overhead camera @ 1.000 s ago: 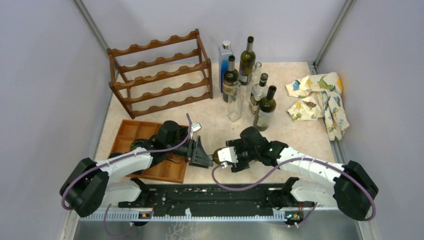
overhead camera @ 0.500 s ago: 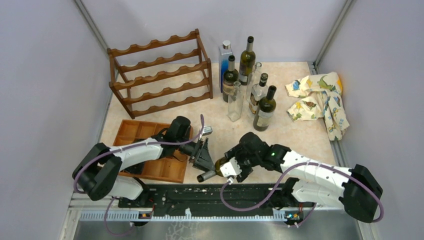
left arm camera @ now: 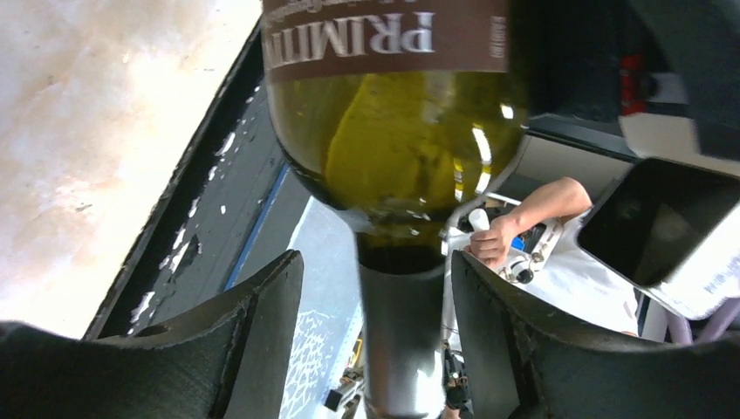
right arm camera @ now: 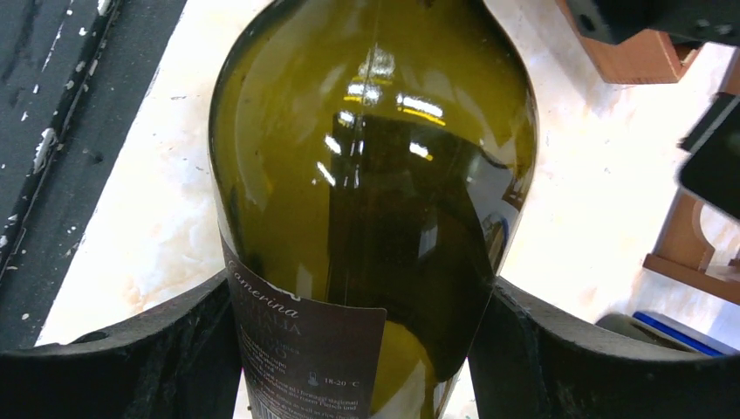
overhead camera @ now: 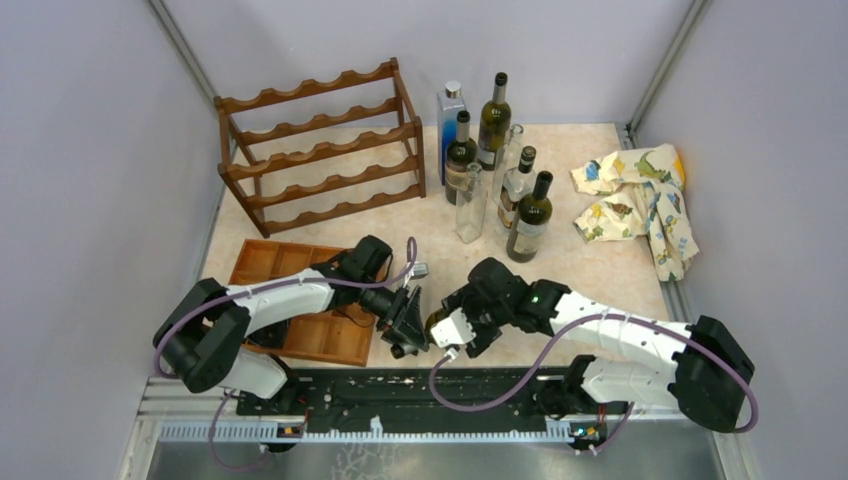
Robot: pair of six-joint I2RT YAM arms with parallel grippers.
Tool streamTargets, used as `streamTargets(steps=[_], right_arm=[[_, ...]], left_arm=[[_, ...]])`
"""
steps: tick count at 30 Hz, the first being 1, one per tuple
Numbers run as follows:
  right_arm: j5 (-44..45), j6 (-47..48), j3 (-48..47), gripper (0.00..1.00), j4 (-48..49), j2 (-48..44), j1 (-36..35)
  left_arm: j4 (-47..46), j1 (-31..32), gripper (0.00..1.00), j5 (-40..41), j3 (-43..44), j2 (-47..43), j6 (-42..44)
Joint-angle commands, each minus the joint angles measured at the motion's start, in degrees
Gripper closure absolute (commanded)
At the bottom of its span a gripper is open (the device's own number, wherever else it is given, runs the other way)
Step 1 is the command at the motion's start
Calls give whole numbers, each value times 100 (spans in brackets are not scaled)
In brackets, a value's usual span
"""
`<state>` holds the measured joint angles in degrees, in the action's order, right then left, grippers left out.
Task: Put the wine bottle on the wine rack
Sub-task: Pick up the wine bottle from the center of the board.
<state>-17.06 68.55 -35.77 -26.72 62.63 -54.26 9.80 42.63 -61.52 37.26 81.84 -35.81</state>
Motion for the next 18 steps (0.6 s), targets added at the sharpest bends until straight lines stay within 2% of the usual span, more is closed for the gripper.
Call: streamTargets(steps=[1, 5, 7, 18], right_arm=[[27, -48, -507, 100, 316, 10, -61], [-33, -50, -519, 100, 299, 30, -61], [-34, -53, -519, 100, 291, 39, -86], [27, -186, -449, 100, 365, 91, -107]], left_arm=[[745, 74, 31, 267, 339, 207, 573], [706, 105, 45, 295, 447, 250, 593], [659, 105, 49, 255, 462, 240, 578], [1114, 114, 41, 277, 479, 243, 806]])
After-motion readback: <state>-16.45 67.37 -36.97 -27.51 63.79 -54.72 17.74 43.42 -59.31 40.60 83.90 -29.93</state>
